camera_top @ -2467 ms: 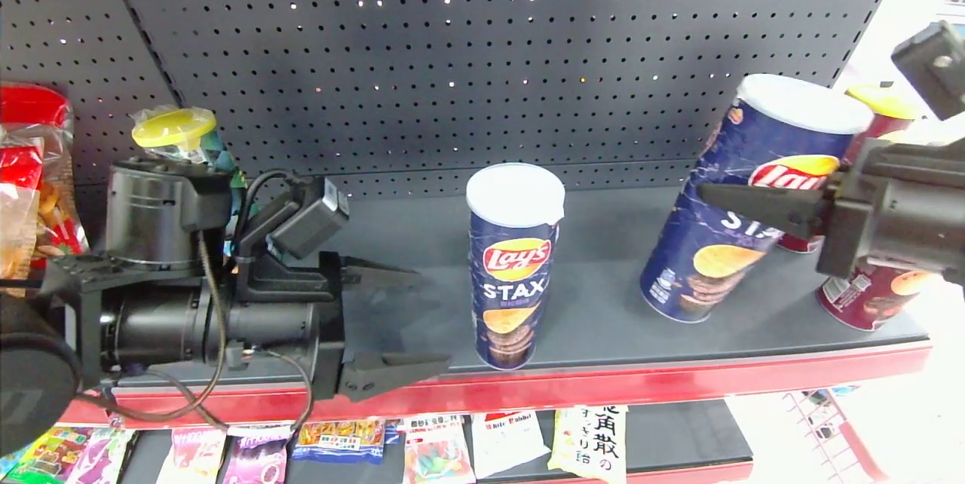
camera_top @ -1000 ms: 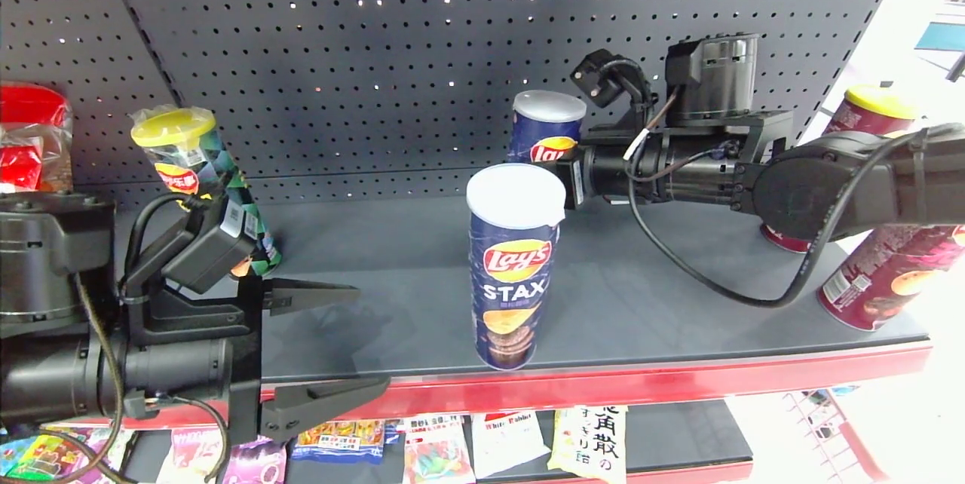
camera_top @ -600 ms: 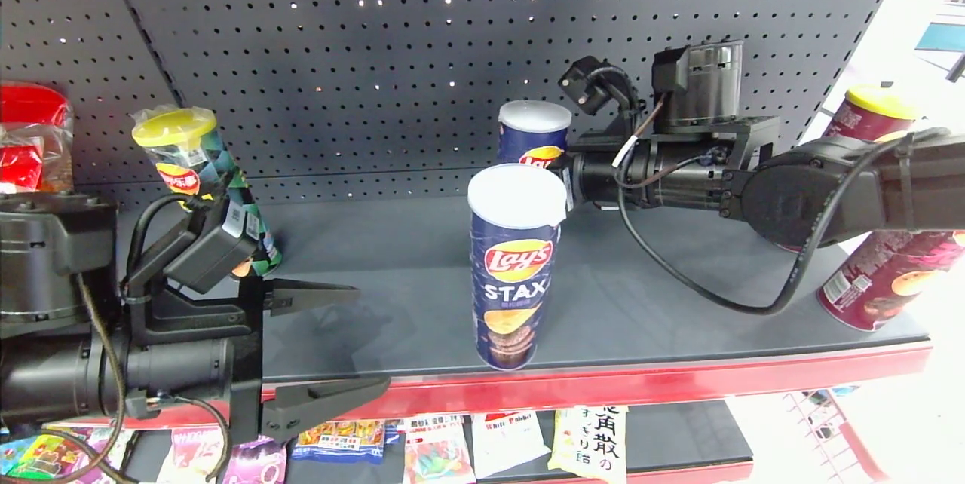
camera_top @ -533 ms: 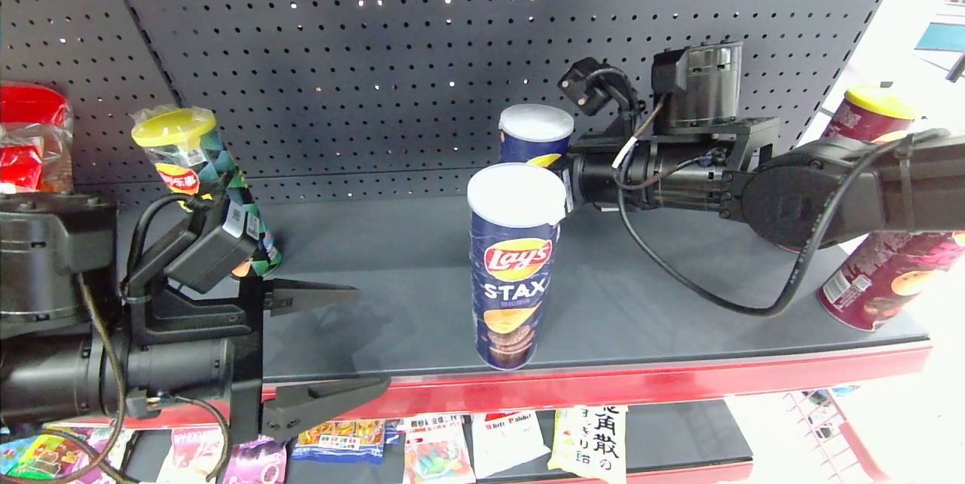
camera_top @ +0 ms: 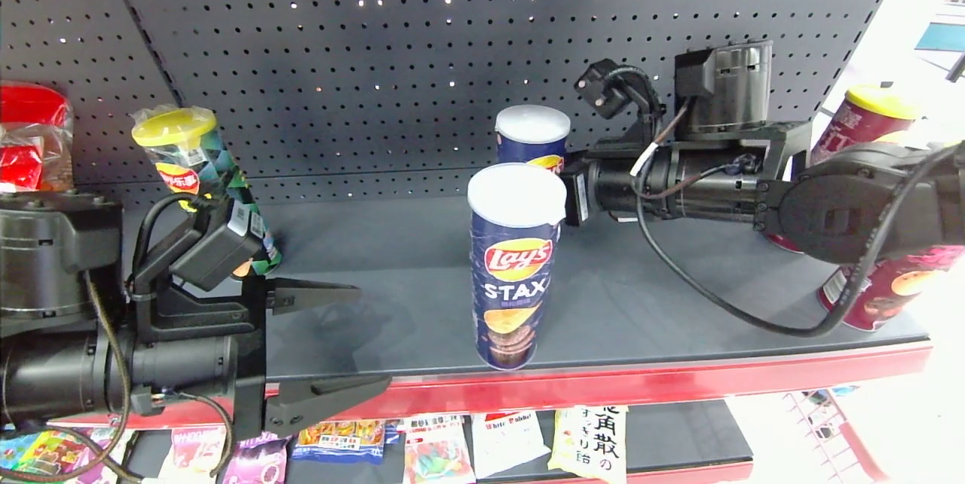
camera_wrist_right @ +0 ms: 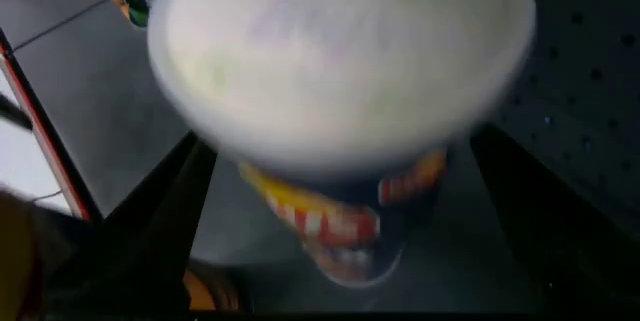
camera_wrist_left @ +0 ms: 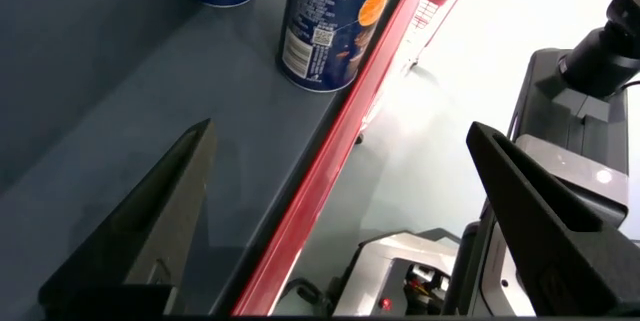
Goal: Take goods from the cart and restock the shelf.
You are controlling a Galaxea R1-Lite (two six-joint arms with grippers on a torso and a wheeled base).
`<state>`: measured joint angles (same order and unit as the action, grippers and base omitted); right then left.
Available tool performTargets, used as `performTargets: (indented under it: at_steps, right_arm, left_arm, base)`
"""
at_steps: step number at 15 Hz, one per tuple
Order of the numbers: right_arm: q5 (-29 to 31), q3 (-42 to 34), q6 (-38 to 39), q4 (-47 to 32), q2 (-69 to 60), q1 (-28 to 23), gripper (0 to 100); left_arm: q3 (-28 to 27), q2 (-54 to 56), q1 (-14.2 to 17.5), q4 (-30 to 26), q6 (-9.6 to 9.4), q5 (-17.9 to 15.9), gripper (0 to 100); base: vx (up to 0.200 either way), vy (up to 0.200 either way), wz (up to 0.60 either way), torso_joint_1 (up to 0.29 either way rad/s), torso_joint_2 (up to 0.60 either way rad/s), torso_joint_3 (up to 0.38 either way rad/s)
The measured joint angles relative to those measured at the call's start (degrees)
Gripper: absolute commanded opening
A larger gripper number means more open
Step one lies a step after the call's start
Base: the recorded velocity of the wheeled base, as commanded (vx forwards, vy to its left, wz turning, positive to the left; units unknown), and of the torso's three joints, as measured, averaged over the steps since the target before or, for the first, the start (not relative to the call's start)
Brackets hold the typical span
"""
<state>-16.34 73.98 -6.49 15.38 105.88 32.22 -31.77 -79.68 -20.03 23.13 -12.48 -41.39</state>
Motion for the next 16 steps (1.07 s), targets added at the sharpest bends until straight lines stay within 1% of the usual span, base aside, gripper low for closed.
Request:
performTargets:
  at_steps: [2,4,6,9,12,14,15,16]
  right_arm:
    - [0.2,-4.6,0.0,0.1,-2.8,-1.5,100]
    - [0.5,-7.5,0.0,0.1,-5.2,-3.0,100]
    - [1.7,-9.8,0.0,0.1,-7.1,-4.3,100]
    - [3.5,-15.9,0.0,0.1,-11.2,-5.5,100]
    - [3.7,-27.5,-0.2,0.0,-19.3,-5.4,100]
    - [3.6,-34.7,-0.4,0.0,-25.7,-4.8,100]
    - [3.6,-37.9,-0.4,0.0,-29.6,-4.0,100]
    - [3.6,-40.9,-0.3,0.0,-33.6,-3.0,100]
  left_arm:
    - [-0.3,-0.6,0.0,0.0,-0.21,0.0,100]
    - [-0.5,-1.1,-0.1,0.0,-0.24,0.0,100]
    - [-0.8,-1.5,-0.1,0.1,-0.34,0.1,100]
    - [-0.6,-2.2,-0.1,0.0,-0.35,1.0,100]
    - [-0.6,-3.1,-0.1,0.0,-0.35,3.2,100]
    - [-1.0,-4.2,-0.1,0.0,-0.51,5.8,100]
    - [-1.1,-4.8,-0.1,0.0,-1.08,6.5,100]
    - [-1.3,-5.5,-0.2,0.0,-2.4,6.7,100]
  base:
    - [0.0,0.0,0.0,0.0,0.0,0.0]
    - [0.0,0.0,0.0,0.0,0.0,0.0]
    - [0.0,0.0,0.0,0.0,0.0,0.0]
    - [0.0,0.0,0.0,0.0,0.0,0.0]
    - [0.0,0.0,0.0,0.0,0.0,0.0]
    - [0.0,0.0,0.0,0.0,0.0,0.0]
    - [0.0,0.0,0.0,0.0,0.0,0.0]
    - [0.0,0.0,0.0,0.0,0.0,0.0]
